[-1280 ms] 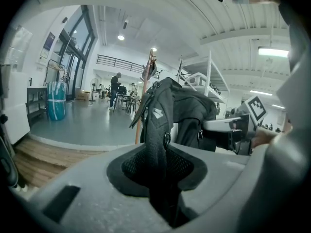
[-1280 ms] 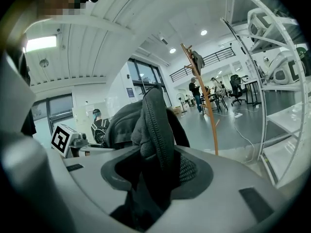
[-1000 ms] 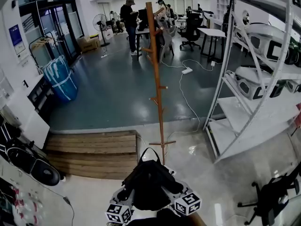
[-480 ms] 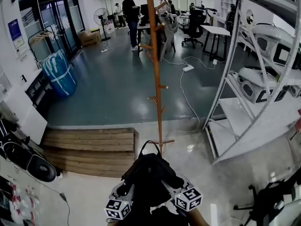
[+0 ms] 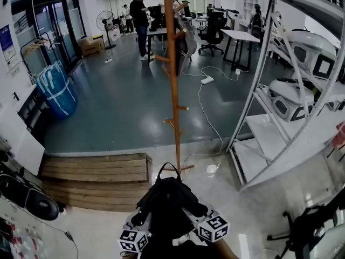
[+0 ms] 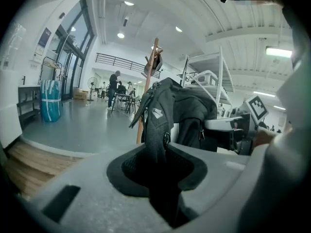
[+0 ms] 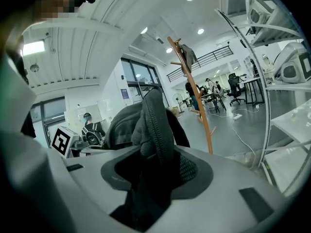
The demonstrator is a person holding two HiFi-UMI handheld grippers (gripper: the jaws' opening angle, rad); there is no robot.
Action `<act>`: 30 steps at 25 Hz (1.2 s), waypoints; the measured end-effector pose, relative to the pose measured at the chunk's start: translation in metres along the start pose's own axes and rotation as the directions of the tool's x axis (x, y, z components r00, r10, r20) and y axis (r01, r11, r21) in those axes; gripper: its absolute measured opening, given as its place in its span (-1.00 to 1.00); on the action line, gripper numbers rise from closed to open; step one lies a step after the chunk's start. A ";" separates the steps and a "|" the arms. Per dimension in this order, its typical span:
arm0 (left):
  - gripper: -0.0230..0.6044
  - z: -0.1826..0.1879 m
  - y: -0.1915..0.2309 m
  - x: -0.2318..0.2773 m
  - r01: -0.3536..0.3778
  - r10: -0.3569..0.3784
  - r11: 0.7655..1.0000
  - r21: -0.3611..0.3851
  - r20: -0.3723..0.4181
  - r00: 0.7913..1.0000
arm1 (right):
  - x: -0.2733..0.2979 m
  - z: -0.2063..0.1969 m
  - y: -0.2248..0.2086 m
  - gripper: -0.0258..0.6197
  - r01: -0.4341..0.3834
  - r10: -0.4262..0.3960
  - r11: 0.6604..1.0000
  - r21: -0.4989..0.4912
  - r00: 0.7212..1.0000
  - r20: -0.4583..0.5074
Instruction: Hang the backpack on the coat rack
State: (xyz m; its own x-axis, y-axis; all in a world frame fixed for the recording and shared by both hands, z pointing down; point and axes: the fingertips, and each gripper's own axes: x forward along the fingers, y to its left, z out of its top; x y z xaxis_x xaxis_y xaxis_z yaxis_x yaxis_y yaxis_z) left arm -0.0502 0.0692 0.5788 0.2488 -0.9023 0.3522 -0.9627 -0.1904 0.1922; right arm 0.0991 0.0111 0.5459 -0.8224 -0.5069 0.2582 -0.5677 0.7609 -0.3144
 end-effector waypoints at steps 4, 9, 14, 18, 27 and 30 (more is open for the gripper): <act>-0.62 0.008 0.025 0.031 0.014 -0.014 1.000 -0.007 -0.017 1.000 | 0.032 0.008 -0.015 -0.40 0.014 -0.014 1.000 0.006 1.000 -0.019; -0.62 0.019 0.059 0.067 0.043 -0.043 0.999 0.001 -0.037 0.998 | 0.074 0.016 -0.037 -0.40 0.047 -0.047 0.998 0.029 0.999 -0.002; -0.62 0.036 0.095 0.098 0.062 -0.062 0.998 0.012 -0.043 0.997 | 0.115 0.029 -0.051 -0.40 0.072 -0.072 0.996 0.047 0.997 0.004; -0.62 0.045 0.120 0.124 0.079 -0.078 0.997 0.018 -0.055 0.995 | 0.144 0.035 -0.064 -0.40 0.092 -0.092 0.995 0.050 0.996 -0.003; -0.62 0.053 0.162 0.178 0.116 -0.114 0.993 0.021 -0.097 0.989 | 0.199 0.041 -0.095 -0.40 0.131 -0.130 0.989 0.076 0.991 -0.019; -0.62 0.052 0.174 0.198 0.133 -0.130 0.991 0.023 -0.113 0.985 | 0.214 0.040 -0.109 -0.40 0.154 -0.153 0.984 0.087 0.988 -0.015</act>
State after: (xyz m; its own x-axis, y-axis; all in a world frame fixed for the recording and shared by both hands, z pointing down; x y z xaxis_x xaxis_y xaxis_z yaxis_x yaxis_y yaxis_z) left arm -0.1738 -0.1628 0.6339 0.3818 -0.8206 0.4252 -0.9233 -0.3176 0.2160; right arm -0.0164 -0.1961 0.5981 -0.7253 -0.6113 0.3168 -0.6884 0.6358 -0.3492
